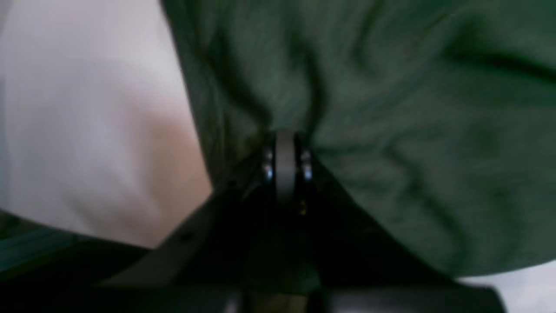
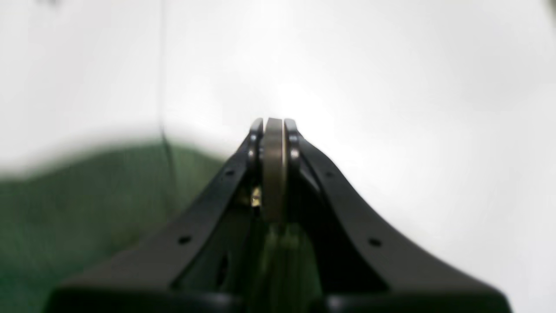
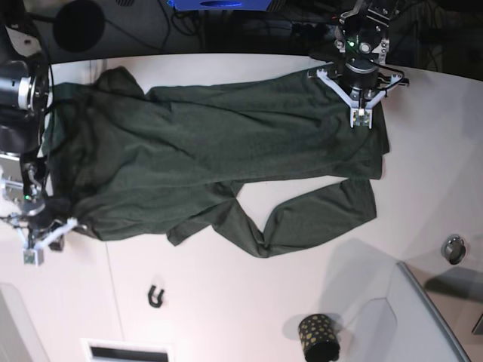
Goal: Layout the t-shirt on the table in an organized manner, then fold the t-shirt properly
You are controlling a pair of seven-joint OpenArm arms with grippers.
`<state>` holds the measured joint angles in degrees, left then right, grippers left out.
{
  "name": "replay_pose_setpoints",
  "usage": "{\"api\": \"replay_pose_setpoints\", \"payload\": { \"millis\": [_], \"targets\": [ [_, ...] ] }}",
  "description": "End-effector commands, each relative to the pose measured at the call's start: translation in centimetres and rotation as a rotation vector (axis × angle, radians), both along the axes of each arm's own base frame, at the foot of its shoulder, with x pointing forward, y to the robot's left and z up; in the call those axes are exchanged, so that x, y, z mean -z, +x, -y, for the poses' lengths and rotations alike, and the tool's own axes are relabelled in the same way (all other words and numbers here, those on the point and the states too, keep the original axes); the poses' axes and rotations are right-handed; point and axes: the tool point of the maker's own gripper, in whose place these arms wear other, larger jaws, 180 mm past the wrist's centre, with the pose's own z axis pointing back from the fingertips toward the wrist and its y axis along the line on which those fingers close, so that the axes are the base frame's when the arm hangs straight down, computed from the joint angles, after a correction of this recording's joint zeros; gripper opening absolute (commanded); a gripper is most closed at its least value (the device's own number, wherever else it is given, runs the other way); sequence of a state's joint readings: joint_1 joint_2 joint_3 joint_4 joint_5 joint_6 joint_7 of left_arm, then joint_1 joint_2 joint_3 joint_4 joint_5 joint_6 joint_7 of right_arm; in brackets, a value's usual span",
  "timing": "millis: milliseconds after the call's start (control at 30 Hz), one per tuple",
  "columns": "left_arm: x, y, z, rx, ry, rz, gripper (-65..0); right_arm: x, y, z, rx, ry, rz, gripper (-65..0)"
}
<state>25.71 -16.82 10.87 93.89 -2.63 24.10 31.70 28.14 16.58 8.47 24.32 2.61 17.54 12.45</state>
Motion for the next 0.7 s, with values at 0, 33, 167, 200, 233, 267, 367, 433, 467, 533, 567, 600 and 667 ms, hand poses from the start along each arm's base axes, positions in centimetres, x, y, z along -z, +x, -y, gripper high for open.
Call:
{"api": "replay_pose_setpoints", "payload": {
  "millis": [0, 33, 167, 200, 233, 267, 367, 433, 467, 533, 567, 600, 667],
  "targets": [
    [-1.4, 0.8, 0.1, 0.012, 0.009, 0.054, -65.0, -5.5, 2.9, 2.8, 0.024, -0.053, 0.145, -63.9],
    [-2.1, 1.2, 0.4, 0.016, 0.000, 0.075, -65.0, -6.8, 3.3, 3.3, 0.019, -0.073, 0.172, -63.9],
    [-3.3, 1.2, 1.1, 0.027, -0.018, 0.102, -65.0, -8.5, 0.1, 5.4, -0.019, -0.227, 0.023, -63.5],
    [-3.1, 0.9, 1.1, 0.027, -0.018, 0.096, -65.0, -8.3, -1.8, 4.9, -0.040, -0.270, -0.053, -63.5],
    [-3.0, 0.6, 1.0, 0.027, -0.016, 0.088, -65.0, -8.2, -3.8, 4.0, -0.064, -0.307, -0.116, -63.5],
    [-3.0, 0.5, 0.9, 0.031, -0.012, 0.085, -65.0, -7.9, -6.1, 3.0, -0.100, -0.344, -0.179, -63.6],
    [-2.7, 0.0, 1.1, 0.038, -0.012, 0.072, -65.0, -7.3, -11.0, -2.0, -0.243, -0.371, -0.257, -63.9],
    [-2.5, -0.2, 0.9, 0.037, -0.007, 0.065, -65.0, -6.9, -13.4, -4.4, -0.302, -0.368, -0.293, -64.1],
    [-2.2, -0.4, 0.6, 0.034, 0.000, 0.056, -65.0, -6.5, -14.0, -5.1, -0.314, -0.357, -0.311, -64.1],
    [-1.1, -1.0, -0.2, 0.024, 0.018, 0.022, -65.0, -5.1, -14.7, -6.2, -0.315, -0.318, -0.360, -64.1],
    [-0.5, -1.4, -0.6, 0.020, 0.029, 0.001, -65.0, -3.9, -14.9, -6.3, -0.310, -0.295, -0.395, -64.1],
    [0.3, -1.9, -1.1, 0.022, 0.043, -0.022, -65.0, -2.9, -14.7, -6.2, -0.304, -0.277, -0.421, -64.1],
    [1.2, -2.2, -1.9, 0.020, 0.064, -0.036, -65.0, -1.1, -14.4, -5.8, -0.290, -0.243, -0.473, -64.1]
  ]
}}
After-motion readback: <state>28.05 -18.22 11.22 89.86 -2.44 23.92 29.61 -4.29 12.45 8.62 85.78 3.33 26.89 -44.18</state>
